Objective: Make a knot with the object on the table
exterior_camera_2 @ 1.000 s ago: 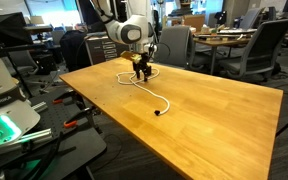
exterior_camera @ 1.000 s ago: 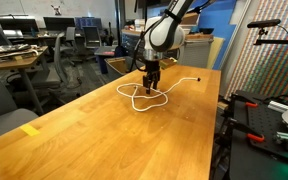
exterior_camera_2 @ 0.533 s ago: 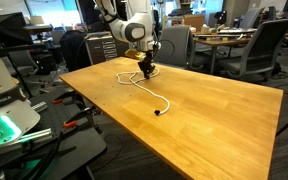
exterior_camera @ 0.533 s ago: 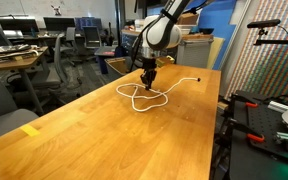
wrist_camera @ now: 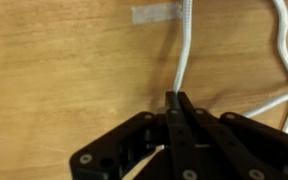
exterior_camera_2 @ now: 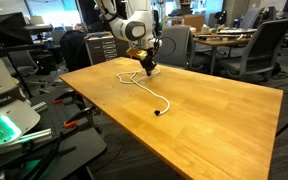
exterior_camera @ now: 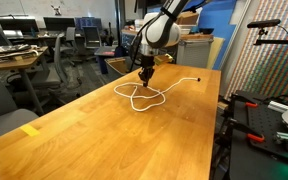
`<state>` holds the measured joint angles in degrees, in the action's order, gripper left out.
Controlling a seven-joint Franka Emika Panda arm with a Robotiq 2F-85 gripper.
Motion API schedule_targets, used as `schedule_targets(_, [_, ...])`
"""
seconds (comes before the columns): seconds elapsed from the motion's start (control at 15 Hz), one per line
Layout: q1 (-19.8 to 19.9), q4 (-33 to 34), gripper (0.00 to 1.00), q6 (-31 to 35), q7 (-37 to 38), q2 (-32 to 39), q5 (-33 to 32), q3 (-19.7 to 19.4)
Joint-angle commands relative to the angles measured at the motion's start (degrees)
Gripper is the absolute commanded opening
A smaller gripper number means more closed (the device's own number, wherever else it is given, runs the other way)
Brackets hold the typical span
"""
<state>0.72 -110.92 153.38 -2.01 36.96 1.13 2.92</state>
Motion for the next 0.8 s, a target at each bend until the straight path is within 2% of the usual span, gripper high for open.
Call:
schedule_targets(0.0, [0.85,-4.19,0.04,2.58,-1.34,-8.52,1.91,2.32])
schedule_targets(0.2, [2.23,-4.53,0.04,0.18,-4.91,-12.47,5.83,7.49])
schedule_targets(0.4, [2.13,-1.88,0.04,-3.81,-7.77,-10.41,11.70,11.70])
schedule_targets(0.53, [1.71,-0.43,0.04,-6.31,-8.57,-8.20,14.84,13.11])
schedule_targets(0.67, [0.94,-0.26,0.04,-7.15,-8.05,-6.62,15.84,12.89])
schedule_targets(0.73, [0.01,-0.40,0.29,-6.59,-6.82,-5.93,14.95,11.81])
